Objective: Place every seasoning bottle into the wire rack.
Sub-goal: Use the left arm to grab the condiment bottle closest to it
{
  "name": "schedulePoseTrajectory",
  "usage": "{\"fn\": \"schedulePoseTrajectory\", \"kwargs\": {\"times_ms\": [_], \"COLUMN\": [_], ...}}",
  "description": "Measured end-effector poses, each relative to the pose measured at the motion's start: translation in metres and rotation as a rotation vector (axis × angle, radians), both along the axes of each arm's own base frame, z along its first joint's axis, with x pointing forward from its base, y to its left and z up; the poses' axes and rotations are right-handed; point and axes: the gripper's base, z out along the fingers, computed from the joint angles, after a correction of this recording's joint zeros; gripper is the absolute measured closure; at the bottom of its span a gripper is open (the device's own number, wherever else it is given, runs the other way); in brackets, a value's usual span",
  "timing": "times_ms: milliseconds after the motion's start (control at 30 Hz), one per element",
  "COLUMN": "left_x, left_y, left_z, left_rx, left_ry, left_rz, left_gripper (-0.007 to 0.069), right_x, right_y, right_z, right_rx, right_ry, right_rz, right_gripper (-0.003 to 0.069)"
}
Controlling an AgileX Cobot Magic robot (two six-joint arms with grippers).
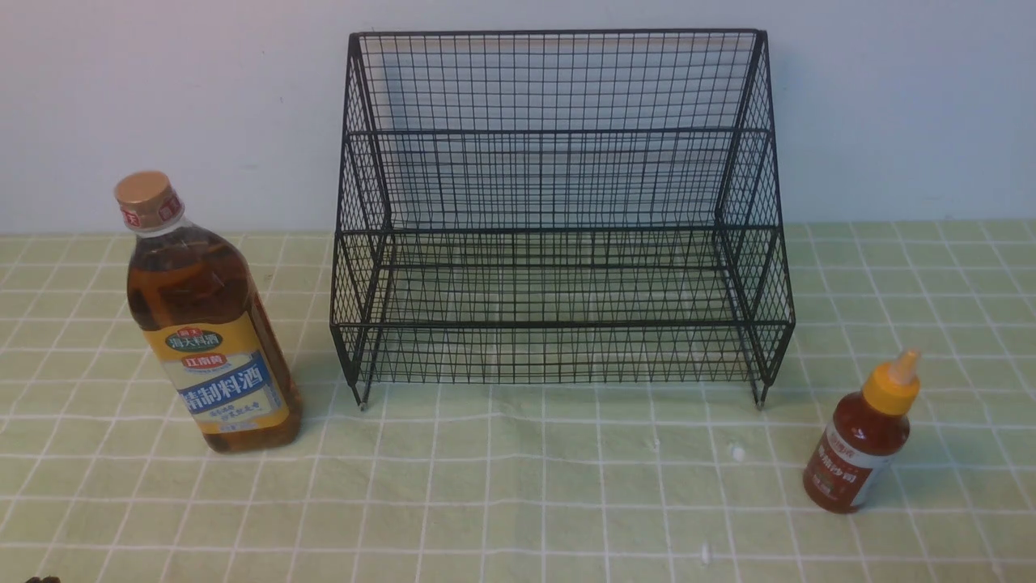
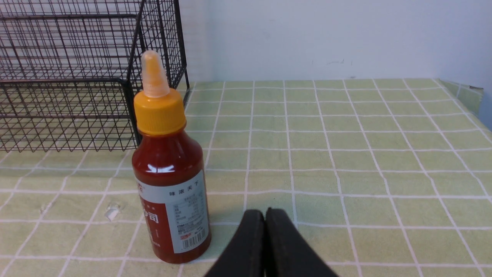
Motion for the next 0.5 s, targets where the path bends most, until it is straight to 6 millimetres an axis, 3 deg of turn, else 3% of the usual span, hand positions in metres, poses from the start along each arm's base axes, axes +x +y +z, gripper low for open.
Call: {"fn": "schedulePoseTrajectory", "kwargs": {"times_ms": [200, 500], "left_x": [0.003, 0.001], "left_y": [-0.002, -0.005], "left_z": [0.01, 0.052], "left_rx": [-0.072, -0.185], "left_ry": [-0.121, -0.575], "left_rz": [-0.003, -0.055], "left_gripper": [0.0621, 0.0621], "right_x": [0.0, 0.0], "right_y": [0.0, 0.0], "right_z": [0.0, 0.0], "right_rx": [0.0, 0.0], "right_ry": [0.0, 0.0], "right_rz": [0.0, 0.0], "right_gripper": [0.0673, 0.0673]}}
